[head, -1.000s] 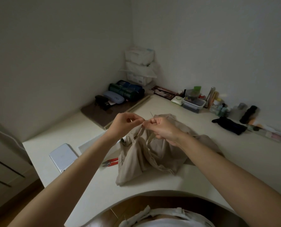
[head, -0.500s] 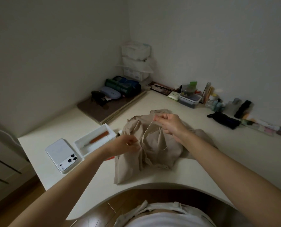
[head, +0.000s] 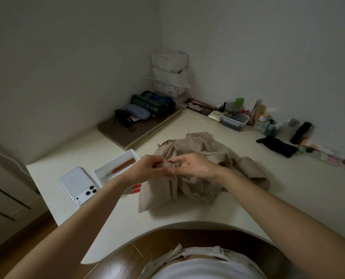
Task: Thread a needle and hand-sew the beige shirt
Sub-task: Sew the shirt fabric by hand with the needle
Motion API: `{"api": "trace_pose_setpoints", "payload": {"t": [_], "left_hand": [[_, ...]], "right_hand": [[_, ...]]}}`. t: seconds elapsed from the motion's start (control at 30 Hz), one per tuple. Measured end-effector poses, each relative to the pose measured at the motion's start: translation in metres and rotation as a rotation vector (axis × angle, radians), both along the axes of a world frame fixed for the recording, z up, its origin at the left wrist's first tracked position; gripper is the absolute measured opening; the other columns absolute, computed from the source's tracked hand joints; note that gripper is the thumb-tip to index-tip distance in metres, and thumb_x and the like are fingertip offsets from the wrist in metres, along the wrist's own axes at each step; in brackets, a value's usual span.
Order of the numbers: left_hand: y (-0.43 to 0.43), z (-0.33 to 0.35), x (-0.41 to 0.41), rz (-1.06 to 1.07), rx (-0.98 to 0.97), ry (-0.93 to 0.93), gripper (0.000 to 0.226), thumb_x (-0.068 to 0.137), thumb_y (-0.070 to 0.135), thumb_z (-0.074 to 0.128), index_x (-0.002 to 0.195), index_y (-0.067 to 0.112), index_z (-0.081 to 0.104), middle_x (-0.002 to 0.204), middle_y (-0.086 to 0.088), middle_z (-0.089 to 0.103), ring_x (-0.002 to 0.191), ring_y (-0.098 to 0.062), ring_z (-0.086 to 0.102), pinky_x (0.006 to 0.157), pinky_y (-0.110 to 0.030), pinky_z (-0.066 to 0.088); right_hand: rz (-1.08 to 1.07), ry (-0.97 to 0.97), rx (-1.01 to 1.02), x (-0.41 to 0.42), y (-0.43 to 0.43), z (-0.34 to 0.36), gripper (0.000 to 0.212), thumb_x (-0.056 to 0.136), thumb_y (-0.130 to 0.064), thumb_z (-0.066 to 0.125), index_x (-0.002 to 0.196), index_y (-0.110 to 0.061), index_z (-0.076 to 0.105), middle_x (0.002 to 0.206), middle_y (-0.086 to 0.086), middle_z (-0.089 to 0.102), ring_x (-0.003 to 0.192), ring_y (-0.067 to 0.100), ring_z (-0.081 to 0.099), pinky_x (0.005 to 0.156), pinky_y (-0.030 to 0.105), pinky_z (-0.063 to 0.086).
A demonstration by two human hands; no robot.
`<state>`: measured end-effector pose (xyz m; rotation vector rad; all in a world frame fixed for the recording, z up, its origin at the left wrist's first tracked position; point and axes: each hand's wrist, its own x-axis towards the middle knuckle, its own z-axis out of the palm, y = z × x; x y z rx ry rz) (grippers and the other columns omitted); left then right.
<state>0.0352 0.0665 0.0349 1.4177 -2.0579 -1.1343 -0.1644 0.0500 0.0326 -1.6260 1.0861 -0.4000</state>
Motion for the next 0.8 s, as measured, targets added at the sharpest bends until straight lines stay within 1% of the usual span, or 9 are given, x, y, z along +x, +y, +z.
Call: {"api": "trace_pose_setpoints", "payload": {"t": [0.07,0.13,0.27,0.37,0.5,0.57,0.63,0.67,0.8], "left_hand": [[0.002,0.002,-0.001,-0.020,-0.011,0.013,0.010,0.091,0.024,0.063,0.081,0.022,0.061,0.070,0.006,0.054,0.058,0.004,0.049,0.054,-0.009,0.036],[0.002,0.001,0.003,-0.007,0.011,0.006,0.009,0.091,0.025,0.063,0.084,0.019,0.061,0.075,0.003,0.056,0.064,0.000,0.050,0.056,-0.011,0.037],[-0.001,-0.009,0.019,0.056,0.074,-0.135,0.023,0.088,0.034,0.065,0.085,0.012,0.060,0.078,0.000,0.056,0.070,-0.009,0.052,0.059,-0.014,0.038],[-0.002,-0.018,0.031,0.090,0.099,-0.169,0.022,0.084,0.040,0.068,0.079,0.020,0.059,0.076,0.005,0.057,0.069,-0.006,0.053,0.061,-0.015,0.041],[-0.001,-0.028,0.041,0.142,0.067,-0.188,0.019,0.083,0.038,0.070,0.092,0.023,0.066,0.084,0.008,0.059,0.078,-0.006,0.055,0.068,-0.015,0.044],[0.001,-0.032,0.040,0.239,0.025,-0.140,0.019,0.082,0.036,0.071,0.096,0.023,0.067,0.090,0.008,0.061,0.083,-0.007,0.057,0.066,-0.010,0.042],[0.004,-0.036,0.038,0.343,-0.002,-0.019,0.011,0.084,0.027,0.071,0.092,0.021,0.065,0.089,0.005,0.063,0.082,-0.009,0.058,0.061,-0.006,0.042],[0.006,-0.039,0.037,0.368,-0.012,0.051,0.007,0.085,0.021,0.070,0.087,0.021,0.064,0.087,0.003,0.062,0.080,-0.010,0.058,0.060,-0.007,0.043],[0.009,-0.046,0.034,0.425,-0.036,0.237,0.018,0.088,0.009,0.065,0.073,0.015,0.056,0.075,0.001,0.059,0.068,-0.009,0.054,0.057,-0.010,0.043]], "right_hand": [[0.022,-0.024,0.024,0.004,0.003,0.000,0.024,0.089,-0.024,0.065,0.109,-0.011,0.063,0.049,-0.008,0.037,0.037,0.001,0.033,0.041,0.015,0.033],[0.008,-0.018,-0.003,0.003,0.002,-0.002,0.011,0.090,-0.022,0.064,0.088,-0.012,0.064,0.042,-0.012,0.038,0.036,0.002,0.031,0.038,0.015,0.025],[-0.069,0.045,-0.051,-0.005,-0.001,-0.009,0.013,0.090,-0.020,0.064,0.085,-0.009,0.063,0.036,-0.014,0.040,0.033,0.001,0.030,0.037,0.014,0.025],[-0.105,0.110,-0.085,-0.010,-0.005,-0.015,0.012,0.088,-0.018,0.066,0.083,-0.009,0.064,0.042,-0.013,0.044,0.032,0.000,0.035,0.038,0.011,0.027],[-0.109,0.221,-0.138,-0.013,-0.009,-0.026,0.017,0.086,-0.021,0.069,0.071,-0.016,0.063,0.058,-0.004,0.052,0.048,0.001,0.045,0.053,0.015,0.039],[-0.102,0.276,-0.146,-0.015,-0.007,-0.031,0.015,0.087,-0.022,0.068,0.075,-0.013,0.065,0.061,-0.005,0.052,0.055,0.004,0.046,0.052,0.008,0.036],[-0.093,0.302,-0.157,-0.016,-0.006,-0.035,0.017,0.088,-0.024,0.066,0.081,-0.008,0.066,0.060,-0.006,0.049,0.054,0.003,0.044,0.047,0.005,0.033],[-0.095,0.310,-0.158,-0.016,-0.005,-0.037,0.017,0.088,-0.025,0.066,0.082,-0.009,0.066,0.060,-0.006,0.049,0.054,0.003,0.044,0.046,0.004,0.033],[-0.107,0.332,-0.147,-0.016,-0.005,-0.041,0.024,0.089,-0.028,0.064,0.087,-0.004,0.067,0.063,-0.005,0.050,0.058,0.004,0.046,0.054,0.011,0.035]]}}
